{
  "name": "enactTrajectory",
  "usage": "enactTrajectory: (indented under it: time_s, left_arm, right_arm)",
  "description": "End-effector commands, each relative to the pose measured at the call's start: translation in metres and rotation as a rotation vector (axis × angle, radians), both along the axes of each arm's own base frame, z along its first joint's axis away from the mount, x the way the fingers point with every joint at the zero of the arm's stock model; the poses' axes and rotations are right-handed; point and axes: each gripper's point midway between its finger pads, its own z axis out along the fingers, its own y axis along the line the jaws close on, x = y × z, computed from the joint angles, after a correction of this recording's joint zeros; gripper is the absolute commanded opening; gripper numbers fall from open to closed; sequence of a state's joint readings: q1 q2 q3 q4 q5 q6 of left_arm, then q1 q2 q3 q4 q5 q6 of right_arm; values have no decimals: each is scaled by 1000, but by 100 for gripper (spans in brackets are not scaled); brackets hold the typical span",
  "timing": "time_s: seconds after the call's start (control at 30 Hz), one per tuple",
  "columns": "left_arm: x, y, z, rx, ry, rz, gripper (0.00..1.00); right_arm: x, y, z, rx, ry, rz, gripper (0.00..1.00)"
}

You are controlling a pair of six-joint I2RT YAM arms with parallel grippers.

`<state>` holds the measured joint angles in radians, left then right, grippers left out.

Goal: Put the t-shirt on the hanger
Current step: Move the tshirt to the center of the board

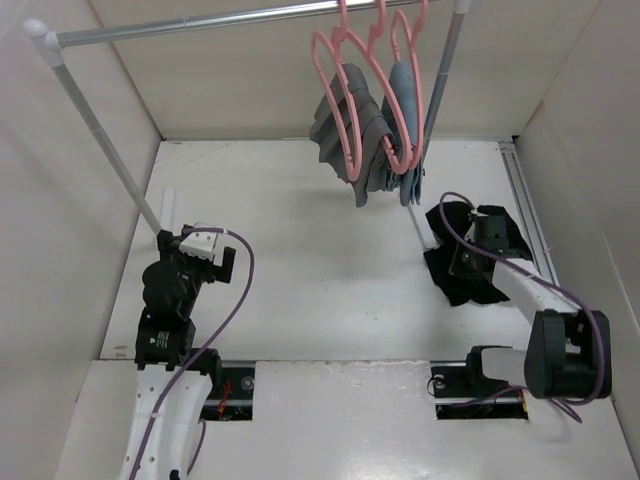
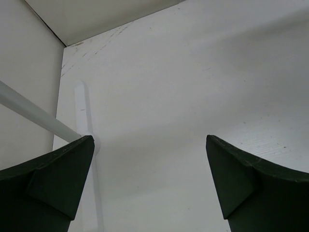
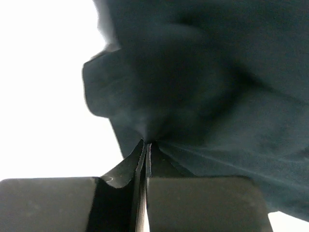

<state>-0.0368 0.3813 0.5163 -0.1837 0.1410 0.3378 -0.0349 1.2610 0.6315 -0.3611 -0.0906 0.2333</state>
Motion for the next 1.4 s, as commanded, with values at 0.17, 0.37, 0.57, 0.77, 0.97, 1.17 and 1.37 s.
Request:
enactTrajectory:
  time_s: [0.17,0.37,0.57,0.77,0.97,1.17,1.37]
  left_arm:
    - [6,-1,2,14,-22,-15,100]
    - [6,-1,2,14,-22,-15,100]
    - [7,4,4,9,-30,20,100]
    - [11,23,8,-13,-36,141,100]
    - [11,44,15,-33,-48,276,100]
    - [11,44,15,-33,-48,277,100]
    - [10,45,15,-31,-49,286,100]
  right_arm:
    - [0,148,138,2,-539,505,0]
    - [-45,229,205,-43,-686,903,0]
    - [-94,342,272,16,-753,1286,0]
    - [-73,387,404,31,-1035,1242,0]
    - [-20,402,419,-50,-1016,1154,0]
    - [12,410,404,-99,-965,1088,0]
    - [41,431,314,-120,-743,1160,0]
